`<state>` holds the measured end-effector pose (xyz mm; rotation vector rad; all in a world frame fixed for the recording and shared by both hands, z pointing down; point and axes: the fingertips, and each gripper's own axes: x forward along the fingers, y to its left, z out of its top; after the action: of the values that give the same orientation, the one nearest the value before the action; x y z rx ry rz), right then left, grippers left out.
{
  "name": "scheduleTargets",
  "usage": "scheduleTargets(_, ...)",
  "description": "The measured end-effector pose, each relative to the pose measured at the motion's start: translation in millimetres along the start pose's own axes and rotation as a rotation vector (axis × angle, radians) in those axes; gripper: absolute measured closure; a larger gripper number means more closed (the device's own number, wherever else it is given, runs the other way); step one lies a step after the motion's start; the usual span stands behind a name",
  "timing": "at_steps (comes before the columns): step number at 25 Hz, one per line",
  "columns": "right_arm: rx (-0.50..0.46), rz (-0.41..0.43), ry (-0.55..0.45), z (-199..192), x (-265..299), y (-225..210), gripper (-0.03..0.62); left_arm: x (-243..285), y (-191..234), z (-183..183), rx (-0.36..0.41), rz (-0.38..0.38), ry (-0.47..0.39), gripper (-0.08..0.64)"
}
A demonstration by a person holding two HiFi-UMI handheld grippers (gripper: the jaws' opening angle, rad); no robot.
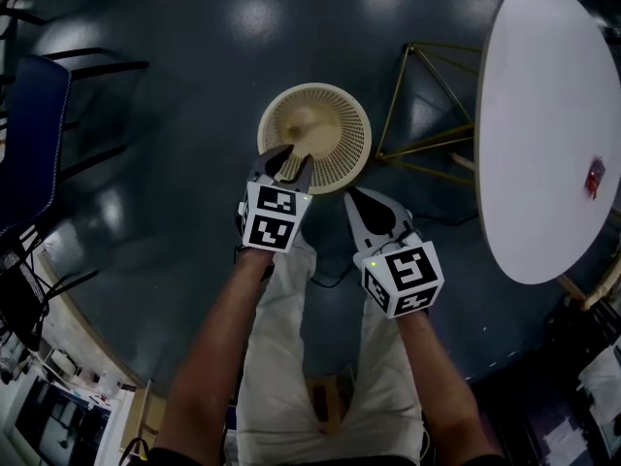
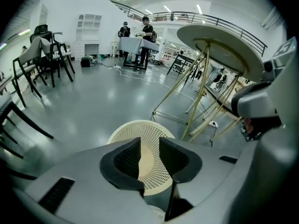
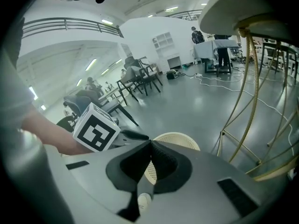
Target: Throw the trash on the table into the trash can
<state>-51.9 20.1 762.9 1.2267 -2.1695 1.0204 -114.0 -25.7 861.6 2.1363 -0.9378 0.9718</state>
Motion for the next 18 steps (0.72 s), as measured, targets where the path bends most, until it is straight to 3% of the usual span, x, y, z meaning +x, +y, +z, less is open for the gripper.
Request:
scheduleTargets(7, -0.015, 0.004, -0.012, 17.0, -13.8, 6.8, 0.574, -24.9, -2.2, 18.0, 0.036, 0.033, -0.015, 0.527)
scheduleTargets(18, -0.046, 0.023, -0.024, 44.9, -59.0, 25.2, 0.574, -82.3, -27.1, 55.7, 0.053, 0.046, -0.058, 0.545)
